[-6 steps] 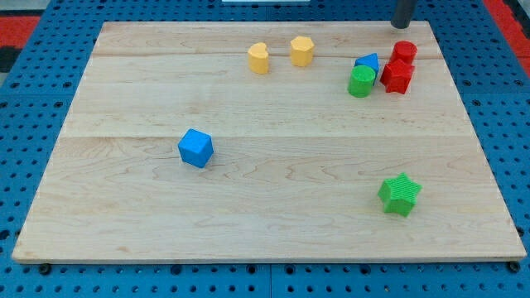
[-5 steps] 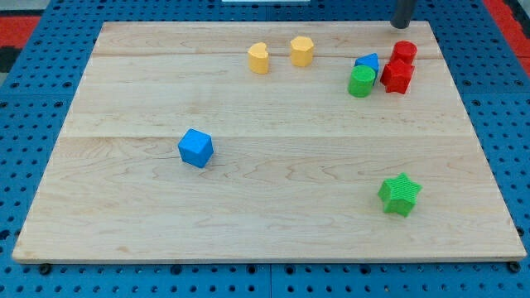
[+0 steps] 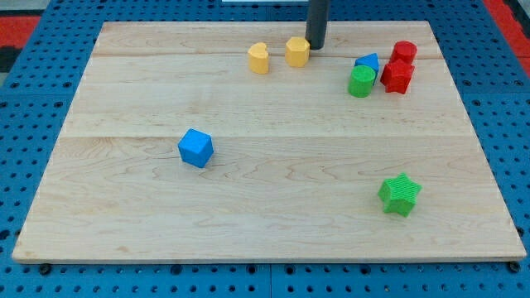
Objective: Push yellow hexagon along with the yellow heart towards the top left
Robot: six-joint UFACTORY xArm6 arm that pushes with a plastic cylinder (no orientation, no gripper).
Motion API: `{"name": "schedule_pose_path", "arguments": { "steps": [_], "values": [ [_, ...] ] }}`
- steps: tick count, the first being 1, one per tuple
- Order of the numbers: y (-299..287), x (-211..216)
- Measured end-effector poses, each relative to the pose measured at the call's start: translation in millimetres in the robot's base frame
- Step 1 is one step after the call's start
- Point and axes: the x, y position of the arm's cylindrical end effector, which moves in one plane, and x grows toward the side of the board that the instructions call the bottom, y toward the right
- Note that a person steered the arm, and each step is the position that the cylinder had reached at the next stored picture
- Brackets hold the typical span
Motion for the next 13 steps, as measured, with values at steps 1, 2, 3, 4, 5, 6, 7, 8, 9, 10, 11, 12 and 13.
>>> {"name": "schedule_pose_path", "arguments": {
  "steps": [1,2,3,4,5,6,7,8,9,10,11,12,13],
  "values": [
    [-19,12],
    [-34,24],
    [-34,35],
    [-34,54],
    [-26,66],
    [-26,87],
    [-56,84],
    [-57,67],
    [-58,53],
    [-68,37],
    [-78,30],
    [-43,20],
    [-43,7]
  ]
}}
